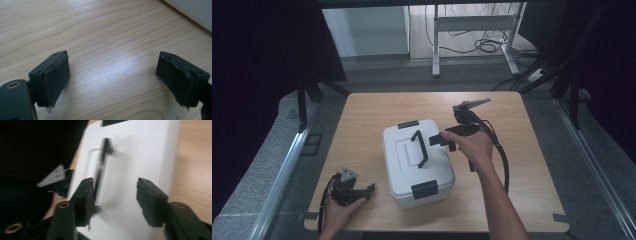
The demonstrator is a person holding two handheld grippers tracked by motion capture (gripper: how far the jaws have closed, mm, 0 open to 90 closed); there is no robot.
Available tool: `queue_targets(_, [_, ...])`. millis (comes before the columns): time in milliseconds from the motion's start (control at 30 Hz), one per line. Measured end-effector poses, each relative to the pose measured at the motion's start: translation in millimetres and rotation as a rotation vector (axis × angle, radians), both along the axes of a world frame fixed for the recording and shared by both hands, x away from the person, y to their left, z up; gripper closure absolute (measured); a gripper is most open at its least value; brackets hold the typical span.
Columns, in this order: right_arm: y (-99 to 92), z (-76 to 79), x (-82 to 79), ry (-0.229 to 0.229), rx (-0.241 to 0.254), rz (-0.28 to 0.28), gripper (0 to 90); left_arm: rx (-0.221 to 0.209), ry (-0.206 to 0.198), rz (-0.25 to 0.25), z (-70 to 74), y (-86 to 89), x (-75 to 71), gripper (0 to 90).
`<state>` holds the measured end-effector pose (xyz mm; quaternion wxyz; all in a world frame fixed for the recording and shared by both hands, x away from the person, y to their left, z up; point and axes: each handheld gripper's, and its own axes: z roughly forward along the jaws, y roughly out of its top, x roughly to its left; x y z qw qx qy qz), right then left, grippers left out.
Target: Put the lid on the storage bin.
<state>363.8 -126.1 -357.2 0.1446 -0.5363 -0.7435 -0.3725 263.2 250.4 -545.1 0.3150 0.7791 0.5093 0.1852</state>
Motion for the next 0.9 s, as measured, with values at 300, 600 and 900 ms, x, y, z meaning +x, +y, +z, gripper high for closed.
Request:
queue_targets(300, [-53.7,-20.3,-14.3,-0.092,0.027,-0.022,44.7,0.001,-0.001,0.002,0.0,-0.2,-0.5,11.9])
queue_targets(600, [-97.6,-51.2,-26.9,-0.112,0.075,-0.043,44.4,0.000,-0.003,0.002,-0.2,-0.3,-0.6,11.9])
queue_targets(900, [-134.2,-86.3,-42.4,-0.120,0.093,-0.059,43.2,-0.001,-0.002,0.002,-0.2,-0.3,-0.6,11.9])
